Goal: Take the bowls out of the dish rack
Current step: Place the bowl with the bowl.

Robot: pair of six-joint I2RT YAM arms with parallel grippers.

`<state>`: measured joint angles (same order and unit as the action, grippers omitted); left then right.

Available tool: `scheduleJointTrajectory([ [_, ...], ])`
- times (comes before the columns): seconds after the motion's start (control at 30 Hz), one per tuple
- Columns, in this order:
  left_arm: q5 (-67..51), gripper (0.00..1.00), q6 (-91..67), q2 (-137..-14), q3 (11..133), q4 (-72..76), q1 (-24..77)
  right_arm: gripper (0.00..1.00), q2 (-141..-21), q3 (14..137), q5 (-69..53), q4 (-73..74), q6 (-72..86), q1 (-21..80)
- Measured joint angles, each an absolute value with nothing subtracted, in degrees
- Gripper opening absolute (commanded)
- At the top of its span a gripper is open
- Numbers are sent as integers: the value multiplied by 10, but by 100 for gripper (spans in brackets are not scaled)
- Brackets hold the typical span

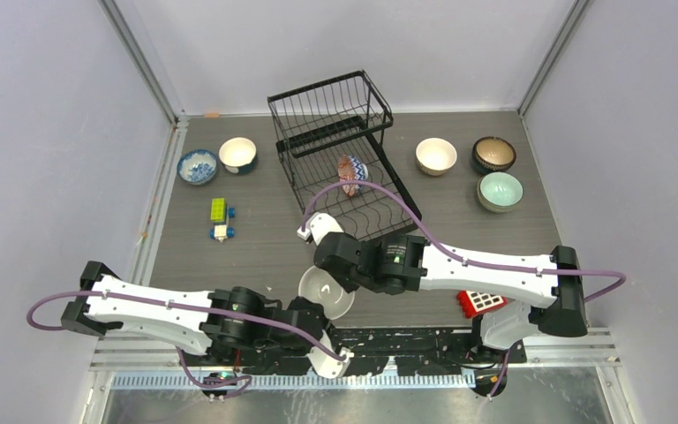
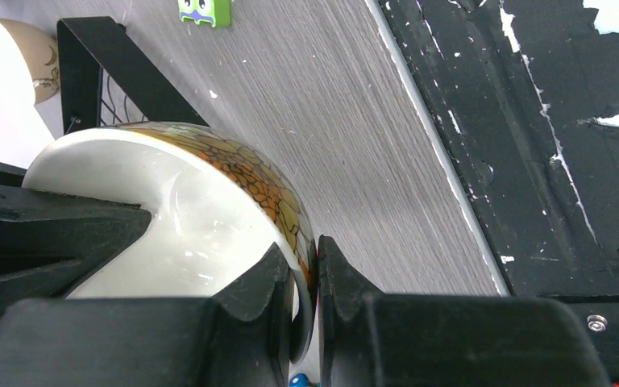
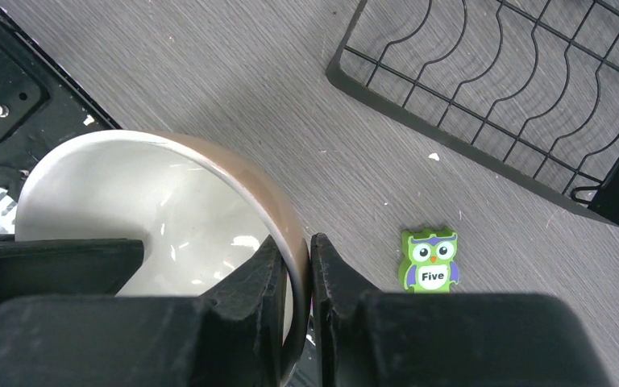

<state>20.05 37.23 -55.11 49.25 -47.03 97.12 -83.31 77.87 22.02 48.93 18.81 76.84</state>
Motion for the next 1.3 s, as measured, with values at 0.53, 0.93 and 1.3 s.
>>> scheduleJointTrajectory([
  [0.53,275,100,288,-528,494,-424,972,1,-828,759,251,490,219,771],
  [0.93,328,100,182,-476,495,-387,972,1,-783,717,335,478,261,755],
  [1.3,457,100,30,-494,513,-324,972,1,-634,629,371,469,306,663],
])
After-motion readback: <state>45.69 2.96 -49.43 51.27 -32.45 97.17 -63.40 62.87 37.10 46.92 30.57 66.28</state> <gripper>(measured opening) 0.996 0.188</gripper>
